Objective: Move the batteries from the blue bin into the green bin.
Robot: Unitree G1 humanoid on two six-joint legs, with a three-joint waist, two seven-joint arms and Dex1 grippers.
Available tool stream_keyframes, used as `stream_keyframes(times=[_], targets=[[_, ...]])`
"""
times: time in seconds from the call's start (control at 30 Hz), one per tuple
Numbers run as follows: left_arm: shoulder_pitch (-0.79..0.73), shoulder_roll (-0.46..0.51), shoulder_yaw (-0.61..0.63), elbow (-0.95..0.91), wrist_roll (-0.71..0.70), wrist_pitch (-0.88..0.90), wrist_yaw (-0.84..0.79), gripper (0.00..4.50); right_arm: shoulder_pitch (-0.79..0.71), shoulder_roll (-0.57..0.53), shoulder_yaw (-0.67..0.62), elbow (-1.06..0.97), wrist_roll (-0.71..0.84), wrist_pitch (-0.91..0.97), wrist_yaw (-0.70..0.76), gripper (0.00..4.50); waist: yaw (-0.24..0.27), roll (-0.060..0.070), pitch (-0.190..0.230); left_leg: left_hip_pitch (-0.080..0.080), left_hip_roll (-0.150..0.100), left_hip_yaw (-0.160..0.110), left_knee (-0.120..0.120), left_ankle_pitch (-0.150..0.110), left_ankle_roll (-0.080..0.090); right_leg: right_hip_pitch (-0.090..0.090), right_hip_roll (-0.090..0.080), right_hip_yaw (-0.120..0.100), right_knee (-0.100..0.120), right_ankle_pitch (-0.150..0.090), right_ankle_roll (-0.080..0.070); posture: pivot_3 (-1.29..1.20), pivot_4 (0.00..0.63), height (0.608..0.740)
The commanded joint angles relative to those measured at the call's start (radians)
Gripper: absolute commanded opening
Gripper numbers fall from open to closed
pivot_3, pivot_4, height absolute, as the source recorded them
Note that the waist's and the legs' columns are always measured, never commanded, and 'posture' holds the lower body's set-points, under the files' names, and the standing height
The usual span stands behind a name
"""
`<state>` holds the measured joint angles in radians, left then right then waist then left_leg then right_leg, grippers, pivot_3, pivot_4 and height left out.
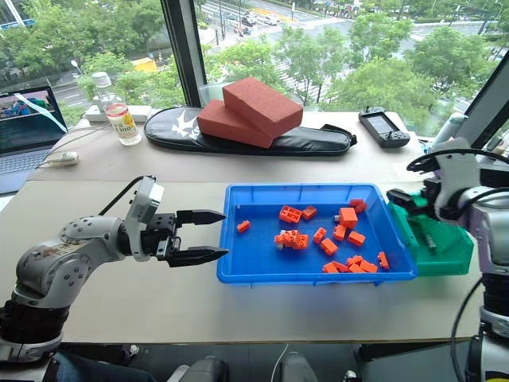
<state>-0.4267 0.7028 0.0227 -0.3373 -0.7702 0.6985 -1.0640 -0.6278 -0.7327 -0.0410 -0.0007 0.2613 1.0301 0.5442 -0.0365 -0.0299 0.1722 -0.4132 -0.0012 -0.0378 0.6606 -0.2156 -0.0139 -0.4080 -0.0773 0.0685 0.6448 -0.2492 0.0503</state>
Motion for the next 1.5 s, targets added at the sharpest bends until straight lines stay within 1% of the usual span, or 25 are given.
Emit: stream_keyframes(times=[0.03, 0.23, 0.43, 0.5, 0.53, 0.6, 0.67, 0.73, 0.77, 0.87, 1.0, 1.07, 1.13, 1.2, 1.3, 1.37, 1.4, 1.43, 1.5], targets=[[-0.008, 0.015, 0.029, -0.026, -0.02, 0.004, -0.002, 4.5, -0.004, -0.015, 0.012, 0.018, -0.038, -0.043, -0.012, 4.46, 0.001, 0.0, 0.0, -0.001, 0.0, 0.0, 0.0, 0.0, 0.0, -0.001, 0.0, 0.0, 0.0, 0.0, 0.0, 0.0, 0.15, 0.74], [0.001, 0.022, 0.032, -0.041, -0.033, 0.014, 0.003, 4.5, 0.005, -0.015, 0.041, 0.045, -0.077, -0.065, -0.017, 4.46, -0.006, 0.0, 0.0, -0.001, 0.0, 0.0, 0.0, 0.0, 0.0, -0.002, 0.0, 0.0, 0.001, 0.0, 0.0, 0.0, 0.15, 0.74], [0.004, 0.029, 0.034, -0.043, -0.039, 0.016, 0.003, 4.5, 0.009, 0.014, 0.051, 0.071, -0.069, -0.064, -0.005, 4.46, -0.007, 0.0, 0.0, -0.001, 0.0, 0.0, 0.0, 0.0, 0.0, -0.002, 0.001, 0.0, 0.001, 0.0, 0.0, 0.0, 0.15, 0.74], [0.006, 0.03, 0.034, -0.044, -0.04, 0.017, 0.001, 4.5, 0.009, 0.019, 0.051, 0.073, -0.063, -0.068, 0.004, 3.93, -0.007, 0.0, 0.0, -0.001, 0.0, 0.0, 0.0, 0.0, 0.0, -0.002, 0.001, 0.0, 0.001, 0.0, 0.0, 0.0, 0.15, 0.74], [0.007, 0.03, 0.034, -0.044, -0.04, 0.017, 0.001, 4.5, 0.009, 0.019, 0.051, 0.073, -0.064, -0.068, 0.006, 3.8, -0.007, 0.0, 0.0, -0.001, 0.0, 0.0, 0.0, 0.0, 0.0, -0.002, 0.001, 0.0, 0.001, 0.0, 0.0, 0.0, 0.15, 0.74], [0.007, 0.029, 0.034, -0.046, -0.04, 0.018, 0.002, 4.5, 0.011, 0.018, 0.051, 0.077, -0.069, -0.071, 0.007, 3.07, -0.006, 0.0, 0.0, -0.001, 0.0, 0.0, 0.0, 0.0, 0.0, -0.002, 0.0, 0.0, 0.001, 0.0, 0.0, 0.0, 0.15, 0.74], [0.007, 0.027, 0.035, -0.047, -0.04, 0.018, 0.003, 4.5, 0.014, 0.015, 0.05, 0.081, -0.072, -0.075, 0.01, 2.48, -0.007, 0.0, 0.0, -0.001, 0.0, 0.0, 0.0, 0.0, 0.0, -0.002, 0.001, 0.0, 0.001, 0.0, 0.0, 0.0, 0.15, 0.74], [0.007, 0.026, 0.036, -0.046, -0.043, 0.019, 0.004, 4.5, 0.014, 0.014, 0.049, 0.083, -0.073, -0.077, 0.01, 1.68, -0.007, 0.0, 0.0, -0.001, 0.0, 0.0, 0.0, 0.0, 0.0, -0.002, 0.001, 0.0, 0.001, 0.0, 0.0, 0.0, 0.15, 0.74], [0.008, 0.027, 0.036, -0.045, -0.042, 0.019, 0.004, 4.5, 0.015, 0.011, 0.045, 0.077, -0.073, -0.075, 0.009, 1.45, -0.007, 0.0, 0.0, -0.001, 0.0, 0.0, 0.0, 0.0, 0.0, -0.002, 0.001, 0.0, 0.001, 0.0, 0.0, 0.0, 0.15, 0.74], [0.009, 0.03, 0.038, -0.045, -0.041, 0.018, 0.001, 4.5, 0.012, -0.006, -0.012, 0.016, -0.045, -0.062, 0.013, 1.46, -0.007, 0.0, 0.0, -0.001, 0.0, 0.0, 0.0, 0.0, 0.0, -0.002, 0.001, 0.0, 0.001, 0.0, 0.0, 0.0, 0.15, 0.74], [0.015, 0.034, 0.043, -0.049, -0.042, 0.02, 0.001, 4.5, 0.018, -0.072, -0.142, -0.136, 0.053, -0.015, 0.08, 1.46, -0.005, 0.001, 0.001, -0.002, 0.0, 0.0, 0.0, 0.0, 0.0, -0.003, 0.0, 0.0, 0.001, 0.0, 0.0, 0.0, 0.15, 0.74], [0.021, 0.036, 0.046, -0.051, -0.042, 0.021, 0.0, 4.5, 0.092, -0.171, -0.185, -0.246, 0.108, 0.026, 0.171, 1.46, -0.003, 0.001, 0.001, -0.002, 0.0, 0.0, 0.0, 0.0, 0.0, -0.003, 0.0, 0.0, 0.001, 0.0, 0.0, 0.0, 0.15, 0.74], [0.026, 0.036, 0.046, -0.052, -0.04, 0.02, -0.002, 4.5, 0.203, -0.272, -0.22, -0.359, 0.153, 0.045, 0.261, 1.46, 0.001, 0.001, 0.001, -0.002, 0.0, -0.001, -0.001, 0.0, 0.0, -0.003, 0.001, -0.001, 0.001, 0.0, 0.0, 0.0, 0.15, 0.74], [0.026, 0.035, 0.046, -0.051, -0.04, 0.022, -0.003, 4.5, 0.305, -0.334, -0.239, -0.427, 0.171, 0.05, 0.301, 1.46, 0.001, 0.001, 0.001, -0.002, 0.001, -0.002, -0.001, -0.001, 0.001, -0.002, 0.001, -0.002, 0.0, 0.0, 0.0, 0.0, 0.15, 0.74], [0.021, 0.034, 0.042, -0.049, -0.039, 0.025, -0.004, 4.5, 0.416, -0.363, -0.232, -0.473, 0.166, 0.038, 0.303, 1.46, -0.007, 0.001, 0.001, -0.001, 0.001, -0.001, 0.0, -0.001, 0.001, -0.001, 0.001, -0.001, -0.001, 0.0, 0.0, 0.0, 0.15, 0.74], [0.019, 0.033, 0.04, -0.048, -0.039, 0.027, -0.004, 4.5, 0.443, -0.36, -0.222, -0.481, 0.165, 0.035, 0.293, 1.46, -0.008, 0.001, 0.001, 0.001, 0.001, 0.0, 0.0, 0.0, 0.001, 0.0, 0.001, 0.0, 0.001, 0.0, 0.0, 0.0, 0.15, 0.74], [0.016, 0.034, 0.04, -0.048, -0.04, 0.029, -0.005, 4.5, 0.433, -0.352, -0.199, -0.471, 0.155, 0.033, 0.276, 2.47, -0.008, 0.001, 0.001, 0.002, 0.001, 0.001, 0.0, 0.0, 0.001, 0.001, 0.001, 0.001, 0.001, 0.0, 0.0, 0.0, 0.15, 0.74], [0.014, 0.036, 0.041, -0.047, -0.041, 0.031, -0.006, 4.5, 0.398, -0.326, -0.179, -0.451, 0.149, 0.031, 0.249, 2.71, -0.009, 0.001, 0.001, 0.004, 0.001, 0.002, 0.0, 0.0, 0.001, 0.001, 0.001, 0.001, 0.001, 0.0, 0.0, 0.0, 0.15, 0.74], [0.01, 0.041, 0.043, -0.045, -0.042, 0.034, -0.009, 4.5, 0.297, -0.266, -0.143, -0.403, 0.146, 0.033, 0.2, 3.38, -0.013, 0.0, 0.001, 0.006, 0.002, 0.002, 0.0, 0.0, 0.001, 0.003, 0.002, 0.001, 0.001, 0.0, 0.0, 0.0, 0.15, 0.74]])
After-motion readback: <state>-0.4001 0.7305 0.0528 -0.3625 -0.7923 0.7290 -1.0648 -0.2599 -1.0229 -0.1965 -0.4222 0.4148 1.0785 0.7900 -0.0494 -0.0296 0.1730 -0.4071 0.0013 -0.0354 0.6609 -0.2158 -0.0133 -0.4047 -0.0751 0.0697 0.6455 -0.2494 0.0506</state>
